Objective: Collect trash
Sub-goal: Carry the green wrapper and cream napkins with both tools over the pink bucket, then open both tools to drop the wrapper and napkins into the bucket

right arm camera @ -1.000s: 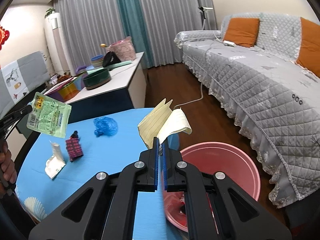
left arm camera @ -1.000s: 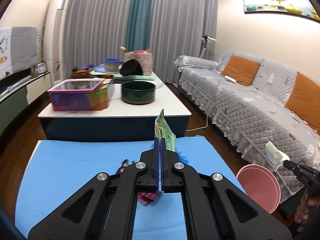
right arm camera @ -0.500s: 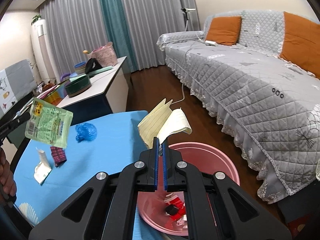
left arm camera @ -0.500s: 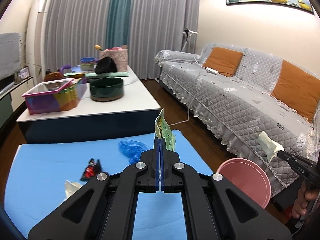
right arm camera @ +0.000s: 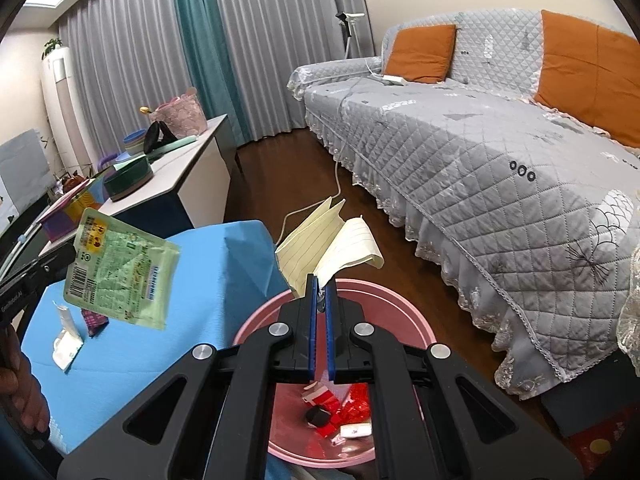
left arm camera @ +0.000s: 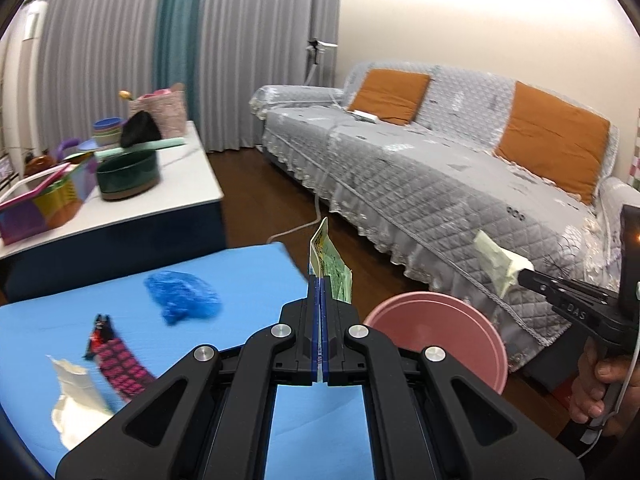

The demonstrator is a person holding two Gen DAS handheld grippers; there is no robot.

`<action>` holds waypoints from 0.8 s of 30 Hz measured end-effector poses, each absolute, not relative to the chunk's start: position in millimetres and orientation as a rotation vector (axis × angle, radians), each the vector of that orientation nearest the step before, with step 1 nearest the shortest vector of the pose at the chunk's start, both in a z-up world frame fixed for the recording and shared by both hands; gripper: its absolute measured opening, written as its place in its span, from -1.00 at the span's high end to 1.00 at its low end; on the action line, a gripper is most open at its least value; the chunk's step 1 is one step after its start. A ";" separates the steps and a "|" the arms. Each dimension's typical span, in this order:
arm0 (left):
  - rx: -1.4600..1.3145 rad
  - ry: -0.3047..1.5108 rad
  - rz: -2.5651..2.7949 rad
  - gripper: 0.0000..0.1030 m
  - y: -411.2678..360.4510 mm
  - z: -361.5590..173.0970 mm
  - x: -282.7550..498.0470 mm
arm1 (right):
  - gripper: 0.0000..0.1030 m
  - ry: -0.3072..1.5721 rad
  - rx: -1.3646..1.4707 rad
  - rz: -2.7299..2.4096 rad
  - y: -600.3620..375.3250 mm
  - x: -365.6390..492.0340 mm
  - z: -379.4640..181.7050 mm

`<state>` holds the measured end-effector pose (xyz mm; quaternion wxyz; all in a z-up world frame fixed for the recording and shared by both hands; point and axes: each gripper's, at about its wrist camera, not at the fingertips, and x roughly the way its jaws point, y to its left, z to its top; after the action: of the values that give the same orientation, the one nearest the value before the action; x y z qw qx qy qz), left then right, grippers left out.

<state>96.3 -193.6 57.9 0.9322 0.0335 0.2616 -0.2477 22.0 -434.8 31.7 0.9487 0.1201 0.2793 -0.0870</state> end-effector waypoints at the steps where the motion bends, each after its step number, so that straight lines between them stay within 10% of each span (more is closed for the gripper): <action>1: 0.070 0.539 -0.516 0.99 -198.5 56.4 96.0 | 0.92 0.570 0.243 -0.179 -435.7 22.0 30.9; 20: 0.139 0.622 -0.613 0.99 -272.8 13.5 89.2 | 0.92 0.604 0.213 -0.185 -446.6 20.7 17.6; 24: 0.105 0.675 -0.636 0.74 -276.7 5.5 96.7 | 0.80 0.643 0.223 -0.191 -449.8 24.1 10.9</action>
<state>96.7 -276.7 5.5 0.8931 0.0504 0.3254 -0.3065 24.1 -449.8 10.9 0.9381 0.1091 0.3150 -0.0936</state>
